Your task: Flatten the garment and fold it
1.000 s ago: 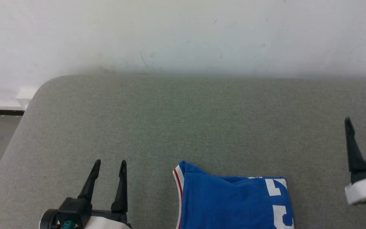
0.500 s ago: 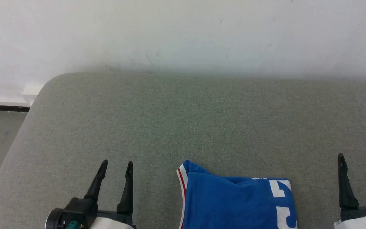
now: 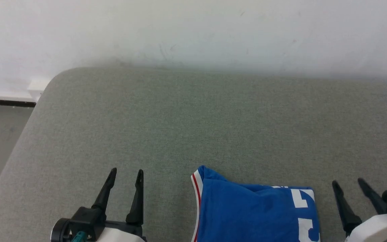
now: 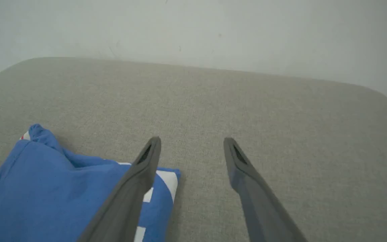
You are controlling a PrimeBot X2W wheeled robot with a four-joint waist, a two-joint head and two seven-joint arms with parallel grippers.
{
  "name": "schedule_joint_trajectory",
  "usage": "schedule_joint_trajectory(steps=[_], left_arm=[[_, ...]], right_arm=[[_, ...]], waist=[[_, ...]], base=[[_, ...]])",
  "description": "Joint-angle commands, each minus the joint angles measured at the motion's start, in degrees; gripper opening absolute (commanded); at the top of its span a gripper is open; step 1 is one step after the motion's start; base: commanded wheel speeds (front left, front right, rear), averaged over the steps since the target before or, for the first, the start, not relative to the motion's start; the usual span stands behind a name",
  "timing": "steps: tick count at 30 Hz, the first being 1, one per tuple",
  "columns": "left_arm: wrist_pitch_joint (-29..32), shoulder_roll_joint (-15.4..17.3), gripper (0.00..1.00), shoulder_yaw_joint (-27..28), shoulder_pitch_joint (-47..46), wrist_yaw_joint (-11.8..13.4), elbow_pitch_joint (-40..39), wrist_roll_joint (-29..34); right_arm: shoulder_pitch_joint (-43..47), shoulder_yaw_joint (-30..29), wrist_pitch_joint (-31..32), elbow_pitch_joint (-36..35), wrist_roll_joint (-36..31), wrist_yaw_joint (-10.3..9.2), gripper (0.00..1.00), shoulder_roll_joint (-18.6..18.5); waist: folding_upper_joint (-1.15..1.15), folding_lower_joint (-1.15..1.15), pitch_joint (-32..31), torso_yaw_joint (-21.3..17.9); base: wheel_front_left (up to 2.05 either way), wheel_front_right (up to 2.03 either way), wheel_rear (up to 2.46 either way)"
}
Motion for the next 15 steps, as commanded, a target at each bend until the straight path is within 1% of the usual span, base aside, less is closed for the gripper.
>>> schedule_joint_trajectory(steps=[1,5,6,9,12,13,15], left_arm=[[-0.27,-0.14,1.0,-0.17,-1.37,-0.3,0.25,-0.08],[-0.27,-0.14,1.0,-0.54,-2.15,-0.25,0.6,-0.29],[-0.27,-0.14,1.0,-0.54,-2.15,-0.25,0.6,-0.29],[-0.27,-0.14,1.0,-0.95,-2.71,-0.28,1.04,-0.21],[-0.27,-0.14,1.0,-1.15,-3.3,-0.23,1.25,-0.05],[-0.27,-0.14,1.0,-1.19,-3.5,-0.21,1.27,0.06],[-0.27,-0.14,1.0,-1.19,-3.8,-0.16,1.26,0.3]], right_arm=[[0.16,1.05,6.55,0.08,4.85,-0.06,1.0,-1.56],[0.84,2.81,20.31,1.95,13.97,-0.06,1.0,-3.21],[0.84,2.81,20.31,1.95,13.97,-0.06,1.0,-3.21],[0.65,3.16,26.42,4.03,18.26,-0.06,1.0,-3.52],[-0.45,2.69,28.66,7.16,19.2,-0.06,1.0,-3.05],[-0.87,3.44,29.37,8.2,18.79,-0.06,1.0,-3.3],[-1.84,4.05,30.42,10.4,19.64,-0.06,1.0,-2.23]], waist=[[0.0,0.0,1.32,0.94],[0.0,0.0,2.75,2.13],[0.0,0.0,2.75,2.13],[0.0,0.0,3.56,3.21],[0.0,0.0,4.26,4.17],[0.0,0.0,4.48,4.48],[0.0,0.0,4.81,4.91]], base=[[0.0,0.0,0.0],[0.0,0.0,0.0],[0.0,0.0,0.0],[0.0,0.0,0.0],[0.0,0.0,0.0],[0.0,0.0,0.0],[0.0,0.0,0.0]])
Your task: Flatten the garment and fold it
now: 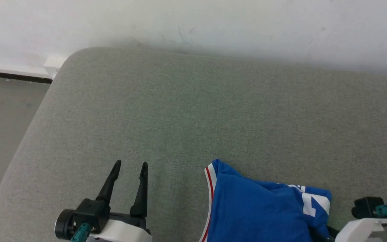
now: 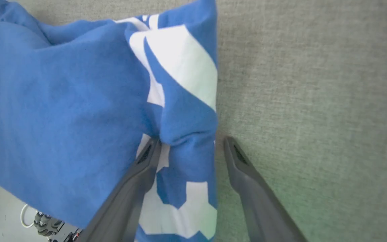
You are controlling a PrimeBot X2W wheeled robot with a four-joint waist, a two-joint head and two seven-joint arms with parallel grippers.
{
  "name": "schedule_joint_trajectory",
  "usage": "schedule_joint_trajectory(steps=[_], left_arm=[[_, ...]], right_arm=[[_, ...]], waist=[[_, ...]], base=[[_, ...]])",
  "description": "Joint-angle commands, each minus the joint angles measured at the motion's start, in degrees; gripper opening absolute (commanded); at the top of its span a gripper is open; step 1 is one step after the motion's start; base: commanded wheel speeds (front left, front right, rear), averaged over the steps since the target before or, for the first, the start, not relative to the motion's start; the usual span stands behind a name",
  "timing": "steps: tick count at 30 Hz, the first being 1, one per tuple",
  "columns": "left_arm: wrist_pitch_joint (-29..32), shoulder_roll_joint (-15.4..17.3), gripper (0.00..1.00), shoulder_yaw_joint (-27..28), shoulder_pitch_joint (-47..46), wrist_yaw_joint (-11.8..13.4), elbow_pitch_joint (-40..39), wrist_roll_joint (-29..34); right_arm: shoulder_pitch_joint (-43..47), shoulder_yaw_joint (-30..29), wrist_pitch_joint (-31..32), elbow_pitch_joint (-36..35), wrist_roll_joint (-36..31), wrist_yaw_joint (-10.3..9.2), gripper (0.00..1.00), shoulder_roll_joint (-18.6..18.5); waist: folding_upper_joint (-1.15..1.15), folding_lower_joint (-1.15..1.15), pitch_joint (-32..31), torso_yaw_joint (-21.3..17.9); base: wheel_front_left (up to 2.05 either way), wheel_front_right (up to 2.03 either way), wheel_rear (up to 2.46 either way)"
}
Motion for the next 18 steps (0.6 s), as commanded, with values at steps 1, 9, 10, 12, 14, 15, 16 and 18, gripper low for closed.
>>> schedule_joint_trajectory(steps=[1,9,10,12,14,15,16,18], left_arm=[[-0.27,-0.14,1.0,-0.1,-1.2,-0.11,0.11,0.34],[-0.27,-0.14,1.0,-0.53,-1.86,-0.04,0.2,0.62],[-0.27,-0.14,1.0,-0.7,-1.86,0.01,0.23,0.61],[-0.27,-0.14,1.0,-1.09,-1.8,0.06,0.28,0.53],[-0.27,-0.14,1.0,-1.44,-1.57,0.19,0.34,0.39],[-0.27,-0.14,1.0,-1.51,-1.42,0.31,0.29,0.28],[-0.27,-0.14,1.0,-1.75,-1.37,0.34,0.26,0.19],[-0.27,-0.14,1.0,-2.49,-1.46,0.22,0.26,0.46]], right_arm=[[-1.27,0.72,0.99,1.37,1.04,-0.04,1.0,1.13],[-3.96,6.61,1.13,5.96,1.75,-0.04,0.0,1.32],[-4.49,7.19,0.43,6.17,1.31,-0.04,0.0,0.94],[-5.87,8.01,-1.38,6.4,-0.26,-0.04,0.0,-0.18],[-7.41,9.09,-2.72,6.42,-2.28,-0.04,0.0,-1.82],[-8.48,9.77,-3.28,6.21,-3.73,-0.04,0.0,-3.01],[-9.59,10.35,-3.8,5.97,-5.43,-0.04,0.0,-4.46],[-12.07,11.93,-4.33,5.42,-8.64,-0.04,0.0,-7.63]], waist=[[0.0,0.0,0.86,0.96],[0.0,0.0,1.45,2.13],[0.0,0.0,1.36,1.96],[0.0,0.0,1.0,1.23],[0.0,0.0,0.46,-0.04],[0.0,0.0,0.24,-1.17],[0.0,0.0,0.13,-2.2],[0.0,0.0,0.17,-4.69]], base=[[0.0,0.0,0.0],[0.0,0.0,0.0],[0.0,0.0,0.0],[0.0,0.0,0.0],[0.0,0.0,0.0],[0.0,0.0,0.0],[0.0,0.0,0.0],[0.0,0.0,0.0]])
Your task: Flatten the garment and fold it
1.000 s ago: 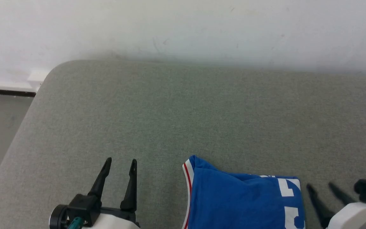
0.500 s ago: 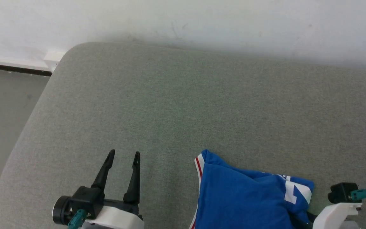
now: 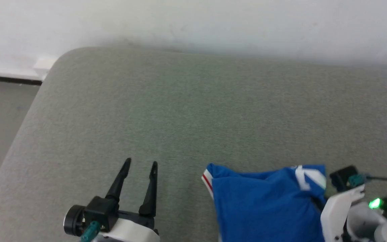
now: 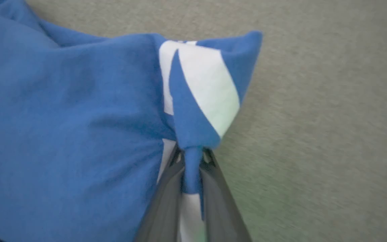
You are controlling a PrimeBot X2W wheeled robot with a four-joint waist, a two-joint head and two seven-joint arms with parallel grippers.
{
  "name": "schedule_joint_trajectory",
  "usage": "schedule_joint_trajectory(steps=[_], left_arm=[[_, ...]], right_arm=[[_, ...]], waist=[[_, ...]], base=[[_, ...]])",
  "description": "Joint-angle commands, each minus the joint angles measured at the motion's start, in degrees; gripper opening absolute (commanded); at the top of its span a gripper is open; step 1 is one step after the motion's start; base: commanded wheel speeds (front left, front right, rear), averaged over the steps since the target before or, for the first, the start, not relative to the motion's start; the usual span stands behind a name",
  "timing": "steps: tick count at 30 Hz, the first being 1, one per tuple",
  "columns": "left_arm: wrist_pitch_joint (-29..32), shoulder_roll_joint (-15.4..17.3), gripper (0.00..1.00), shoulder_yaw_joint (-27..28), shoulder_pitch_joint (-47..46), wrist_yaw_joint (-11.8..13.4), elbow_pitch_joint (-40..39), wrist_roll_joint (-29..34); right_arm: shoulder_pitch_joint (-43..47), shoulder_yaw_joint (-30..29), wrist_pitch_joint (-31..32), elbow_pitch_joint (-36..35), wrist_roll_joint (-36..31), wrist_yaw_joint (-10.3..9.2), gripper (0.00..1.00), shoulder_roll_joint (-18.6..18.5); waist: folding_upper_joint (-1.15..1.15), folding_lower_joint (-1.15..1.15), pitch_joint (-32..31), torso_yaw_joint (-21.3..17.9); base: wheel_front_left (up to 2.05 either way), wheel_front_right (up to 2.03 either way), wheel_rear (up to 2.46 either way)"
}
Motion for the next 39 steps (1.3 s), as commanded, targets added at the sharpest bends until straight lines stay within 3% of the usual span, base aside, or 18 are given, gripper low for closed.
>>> schedule_joint_trajectory(steps=[1,8,12,18,24,30,39], left_arm=[[-0.27,-0.13,1.0,-0.88,-0.75,0.05,0.05,0.23],[-0.27,-0.13,1.0,-4.78,-4.93,0.16,-0.03,-0.43],[-0.27,-0.12,1.0,-7.18,-8.81,0.03,0.2,1.04],[-0.27,-0.12,1.0,-10.43,-15.44,-1.28,0.72,4.25],[-0.27,-0.07,1.0,-11.62,-20.0,-1.85,0.57,5.34],[-0.27,0.21,1.0,-11.71,-22.35,-1.84,0.03,5.67],[-0.27,0.15,1.0,-11.75,-23.14,-1.13,-0.31,4.91]], right_arm=[[-3.17,0.58,-0.29,-0.17,-2.23,-0.15,0.0,-3.1],[-14.8,6.56,-0.08,-1.05,-7.63,-0.15,0.0,-17.2],[-20.39,9.75,-0.94,0.68,-7.39,-0.15,0.0,-24.59],[-27.01,10.36,-5.89,8.48,-7.06,-0.15,0.0,-33.02],[-30.55,6.76,-13.09,20.3,-5.53,-0.15,0.0,-38.83],[-34.18,1.74,-21.84,32.66,-8.1,-0.15,0.0,-41.23],[-40.05,-3.77,-28.3,44.46,-13.5,-0.15,0.0,-38.42]], waist=[[0.0,0.0,-0.5,-5.36],[0.0,0.0,4.47,-15.32],[0.0,0.0,9.57,-19.45],[0.0,0.0,18.72,-21.71],[0.0,0.0,25.08,-20.59],[0.0,0.0,28.83,-18.37],[0.0,0.0,30.55,-16.01]], base=[[0.0,0.0,0.0],[0.0,0.0,0.0],[0.0,0.0,0.0],[0.0,0.0,0.0],[0.0,0.0,0.0],[0.0,0.0,0.0],[0.0,0.0,0.0]])
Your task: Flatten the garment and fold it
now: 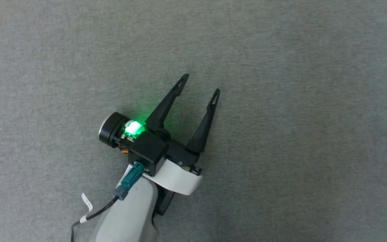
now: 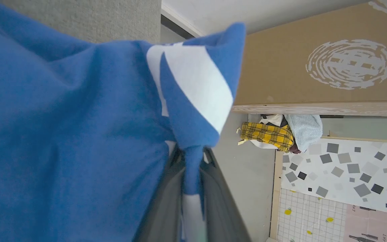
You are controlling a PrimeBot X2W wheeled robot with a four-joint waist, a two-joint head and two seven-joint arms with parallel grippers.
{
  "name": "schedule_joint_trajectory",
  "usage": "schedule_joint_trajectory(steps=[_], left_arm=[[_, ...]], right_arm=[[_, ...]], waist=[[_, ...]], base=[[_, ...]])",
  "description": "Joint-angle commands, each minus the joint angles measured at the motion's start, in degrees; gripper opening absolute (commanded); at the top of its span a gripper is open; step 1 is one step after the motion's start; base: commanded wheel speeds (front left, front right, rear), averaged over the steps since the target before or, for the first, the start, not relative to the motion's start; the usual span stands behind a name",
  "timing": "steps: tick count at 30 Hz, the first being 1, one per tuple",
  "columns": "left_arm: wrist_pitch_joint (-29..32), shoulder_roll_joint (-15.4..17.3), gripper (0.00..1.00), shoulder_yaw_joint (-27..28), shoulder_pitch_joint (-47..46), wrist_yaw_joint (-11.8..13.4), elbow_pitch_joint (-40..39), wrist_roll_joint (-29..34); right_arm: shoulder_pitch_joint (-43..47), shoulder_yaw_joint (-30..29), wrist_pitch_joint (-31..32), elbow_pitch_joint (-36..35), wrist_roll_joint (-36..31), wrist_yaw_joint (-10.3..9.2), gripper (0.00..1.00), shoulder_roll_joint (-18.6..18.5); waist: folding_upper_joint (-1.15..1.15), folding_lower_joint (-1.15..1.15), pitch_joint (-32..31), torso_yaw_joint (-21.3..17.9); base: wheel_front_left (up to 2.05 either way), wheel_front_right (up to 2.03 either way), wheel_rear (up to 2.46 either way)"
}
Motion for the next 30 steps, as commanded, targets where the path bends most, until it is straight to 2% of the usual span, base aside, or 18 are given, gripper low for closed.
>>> schedule_joint_trajectory(steps=[1,2,8,12,15,21,25,26,27,30], left_arm=[[-0.1,0.36,1.0,0.38,-0.39,0.48,0.9,-0.37],[-0.1,0.35,1.0,0.44,-0.31,0.57,0.99,-0.56],[-0.1,0.28,1.0,1.29,1.11,1.05,1.82,-1.94],[-0.1,0.26,1.0,2.31,2.56,1.51,2.31,-2.75],[-0.1,0.23,1.0,4.13,4.64,2.31,2.33,-3.79],[-0.1,0.21,1.0,8.51,8.83,4.18,2.48,-4.74],[-0.1,0.27,1.0,11.72,11.98,5.51,1.33,-4.63],[-0.1,0.31,1.0,12.31,12.71,5.7,1.02,-4.6],[-0.1,0.31,1.0,12.31,12.71,5.7,1.02,-4.6],[-0.1,0.53,1.0,14.05,14.83,6.28,0.09,-4.5]], right_arm=[[-1.66,-0.88,-0.57,2.1,-1.54,-0.14,0.67,0.88],[-2.05,-1.21,-0.65,3.04,-2.24,-0.14,1.0,1.11],[-4.01,-1.26,0.27,6.29,-5.21,-0.14,1.0,2.41],[-5.48,-0.3,-0.44,5.06,-5.86,-0.14,1.0,3.17],[-7.35,0.72,-2.07,2.01,-5.19,-0.14,1.0,5.13],[-8.23,-2.35,-7.92,-5.66,-1.31,-0.14,1.0,11.31],[-2.73,-5.16,-14.15,-13.34,1.34,-0.14,1.0,16.92],[-1.23,-6.53,-14.94,-15.46,1.7,-0.14,1.0,18.58],[-1.23,-6.53,-14.94,-15.46,1.7,-0.14,1.0,18.58],[4.57,-10.51,-16.43,-23.4,1.86,-0.14,1.0,24.06]], waist=[[0.0,0.0,0.71,1.65],[0.0,0.0,0.31,1.75],[0.0,0.0,-5.17,1.46],[0.0,0.0,-9.78,1.09],[0.0,0.0,-14.19,0.66],[0.0,0.0,-22.83,1.6],[0.0,0.0,-28.47,3.26],[0.0,0.0,-29.44,3.55],[0.0,0.0,-29.44,3.55],[0.0,0.0,-31.74,4.43]], base=[[0.0,0.0,0.0],[0.0,0.0,0.0],[0.0,0.0,0.0],[0.0,0.0,0.0],[0.0,0.0,0.0],[0.0,0.0,0.0],[0.0,0.0,0.0],[0.0,0.0,0.0],[0.0,0.0,0.0],[0.0,0.0,0.0]])
